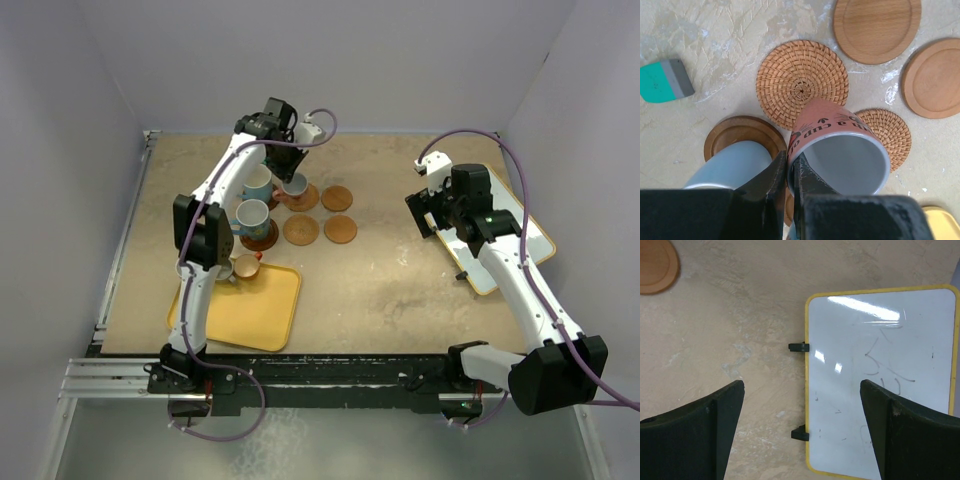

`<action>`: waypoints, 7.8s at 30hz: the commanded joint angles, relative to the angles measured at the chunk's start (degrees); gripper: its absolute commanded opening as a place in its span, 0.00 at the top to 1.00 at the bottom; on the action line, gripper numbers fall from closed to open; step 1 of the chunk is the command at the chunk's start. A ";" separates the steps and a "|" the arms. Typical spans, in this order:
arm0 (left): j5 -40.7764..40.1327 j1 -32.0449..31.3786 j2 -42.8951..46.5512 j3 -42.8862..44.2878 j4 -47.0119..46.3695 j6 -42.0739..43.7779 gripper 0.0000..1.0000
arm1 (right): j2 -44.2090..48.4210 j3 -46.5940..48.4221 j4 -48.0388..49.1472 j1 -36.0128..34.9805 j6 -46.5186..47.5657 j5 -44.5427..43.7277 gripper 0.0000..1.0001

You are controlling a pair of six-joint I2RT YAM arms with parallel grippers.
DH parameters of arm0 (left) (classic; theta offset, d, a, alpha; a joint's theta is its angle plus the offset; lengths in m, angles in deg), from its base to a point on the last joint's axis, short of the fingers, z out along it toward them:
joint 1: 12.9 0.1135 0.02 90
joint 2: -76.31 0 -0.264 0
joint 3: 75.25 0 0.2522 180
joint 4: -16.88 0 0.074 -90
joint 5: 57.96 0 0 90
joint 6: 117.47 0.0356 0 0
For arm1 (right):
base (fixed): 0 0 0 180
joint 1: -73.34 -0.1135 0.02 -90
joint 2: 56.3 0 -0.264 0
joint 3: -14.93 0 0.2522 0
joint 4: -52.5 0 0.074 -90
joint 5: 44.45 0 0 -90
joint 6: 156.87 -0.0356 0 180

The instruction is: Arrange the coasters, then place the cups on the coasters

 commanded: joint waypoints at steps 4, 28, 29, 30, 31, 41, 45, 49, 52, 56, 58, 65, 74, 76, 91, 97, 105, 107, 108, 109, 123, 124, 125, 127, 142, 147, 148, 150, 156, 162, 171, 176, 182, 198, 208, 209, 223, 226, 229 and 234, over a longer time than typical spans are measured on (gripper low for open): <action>0.72 1.52 -0.99 5.33 -3.50 -3.88 0.97 | 0.53 0.50 0.98 0.11 0.79 -1.35 0.00; 1.63 2.51 -5.05 8.13 -4.99 -7.86 0.97 | 0.88 0.50 0.99 0.11 1.03 -1.08 0.00; 1.74 2.54 -5.13 8.31 -4.92 -7.89 0.97 | 0.88 0.49 0.97 0.11 1.02 -1.08 0.00; 1.80 2.62 -5.31 8.41 -4.82 -7.89 0.97 | 0.86 0.49 0.99 0.11 1.01 -1.08 0.00; 1.85 2.64 -5.44 8.53 -4.83 -7.96 0.97 | 0.78 0.49 0.99 0.11 1.03 -1.08 0.00; 1.83 2.72 -6.40 8.63 -4.50 -7.80 0.97 | 0.77 0.54 0.98 0.11 1.12 -1.08 0.00; 2.00 2.73 -6.97 8.63 -4.50 -7.81 0.97 | 0.79 0.42 0.95 0.13 1.20 -1.08 0.00; 2.07 2.69 -7.30 8.80 -4.63 -7.89 0.94 | 0.69 0.41 0.99 0.11 1.21 -1.09 0.00; 1.85 2.69 -7.38 8.81 -4.65 -7.81 0.91 | 0.68 0.41 0.99 0.11 1.29 -1.10 0.00; 1.98 2.72 -7.38 8.83 -4.87 -7.80 0.87 | 0.60 0.41 0.98 0.13 1.29 -1.08 0.00; 2.09 2.73 -7.43 8.92 -5.06 -7.87 0.86 | 0.60 0.43 0.99 0.12 1.30 -1.08 0.00; 1.77 2.70 -6.86 9.07 -5.31 -7.34 0.79 | 0.52 0.42 0.87 0.15 1.28 -1.00 0.00; 1.59 2.73 -0.92 6.15 -8.12 -5.50 0.67 | 0.68 0.54 0.82 0.12 1.30 -0.85 0.00; 1.35 2.73 1.13 4.50 -9.12 -5.14 0.64 | 0.68 0.52 0.81 0.11 1.29 -0.82 0.00; -3.07 2.79 22.03 -15.90 -14.66 -0.25 0.35 | 0.77 0.54 0.73 0.11 1.30 -0.88 0.00; -6.23 2.79 35.66 -31.64 -21.44 1.26 0.26 | 0.86 0.50 0.73 0.11 1.30 -0.82 0.00; -8.29 3.99 48.58 -48.75 -23.73 2.66 0.19 | 0.86 0.63 0.64 0.11 1.21 -0.67 0.00; -8.14 5.16 51.89 -52.50 -23.84 3.07 0.19 | 0.99 0.52 0.63 0.11 1.34 -0.65 0.00; -7.86 6.04 53.50 -54.25 -23.76 3.09 0.19 | 1.02 0.54 0.58 0.11 1.30 -0.66 0.00; -7.49 7.11 55.34 -56.01 -23.59 2.98 0.19 | 1.03 0.50 0.61 0.11 1.30 -0.65 0.00; 1.68 30.42 64.28 -70.54 -15.09 6.33 0.26 | 1.12 0.50 0.56 0.11 1.30 0.18 0.00; 2.28 31.43 64.27 -71.17 -14.49 7.29 0.27 | 1.12 0.51 0.54 0.11 1.28 0.22 0.00; 2.71 32.22 64.26 -71.80 -13.92 8.48 0.28 | 1.12 0.50 0.51 0.11 1.30 0.23 0.00; 2.99 32.64 64.42 -72.81 -13.29 11.47 0.30 | 1.04 0.51 0.51 0.11 1.26 0.36 0.00; 2.62 32.64 57.53 -74.95 -10.51 15.48 0.46 | 1.13 0.50 0.46 0.11 1.47 0.57 0.00; 1.58 32.70 56.40 -75.59 -10.65 13.85 0.58 | 0.90 0.89 -0.13 0.11 1.35 0.75 0.00; 1.59 32.70 56.34 -75.83 -10.57 13.47 0.62 | 0.68 1.05 -0.44 0.12 1.38 0.80 0.00; 1.43 32.70 56.11 -76.47 -10.77 12.66 0.69 | 0.47 1.21 -0.67 0.13 1.29 0.99 0.00; 0.04 32.70 56.69 -78.45 -10.75 10.92 0.79 | 0.43 1.30 -0.97 0.13 1.12 1.55 0.00; -3.07 32.68 58.20 -79.06 -8.92 7.96 0.86 | 0.09 1.48 -1.04 0.11 1.12 1.63 0.00; -8.98 32.70 61.16 -81.32 -4.29 7.39 0.76 | -0.75 1.40 -1.03 0.04 1.26 1.46 0.00; -9.33 32.70 65.83 -80.04 -3.21 9.09 0.64 | -1.27 1.42 -1.10 0.02 1.39 1.55 0.00; 0.11 32.57 70.60 -76.75 -3.41 15.31 0.45 | -0.66 1.71 -1.49 0.02 1.17 1.96 0.00; 17.88 32.57 69.62 -76.17 9.91 72.40 0.36 | -0.28 1.77 -1.67 0.02 0.97 2.00 0.00; 12.50 32.60 64.97 -76.73 13.18 96.14 0.33 | -0.46 1.77 -1.66 0.02 1.12 2.08 0.00; 12.29 32.55 64.26 -76.34 13.53 97.56 0.33 | -0.46 1.73 -1.65 0.02 1.12 2.08 0.00; 11.52 30.01 54.46 -72.48 14.13 102.67 0.38 | -1.07 1.77 -1.73 0.03 1.20 1.65 0.00; 10.26 28.64 52.56 -72.56 13.91 102.00 0.42 | -1.16 1.87 -1.73 0.02 1.12 1.55 0.00; 8.60 27.59 50.53 -72.33 13.61 100.91 0.46 | -1.25 1.86 -1.74 0.02 1.11 1.46 0.00; 7.56 26.50 48.52 -71.44 14.42 98.62 0.56 | -1.59 1.89 -1.87 0.02 1.12 1.29 0.00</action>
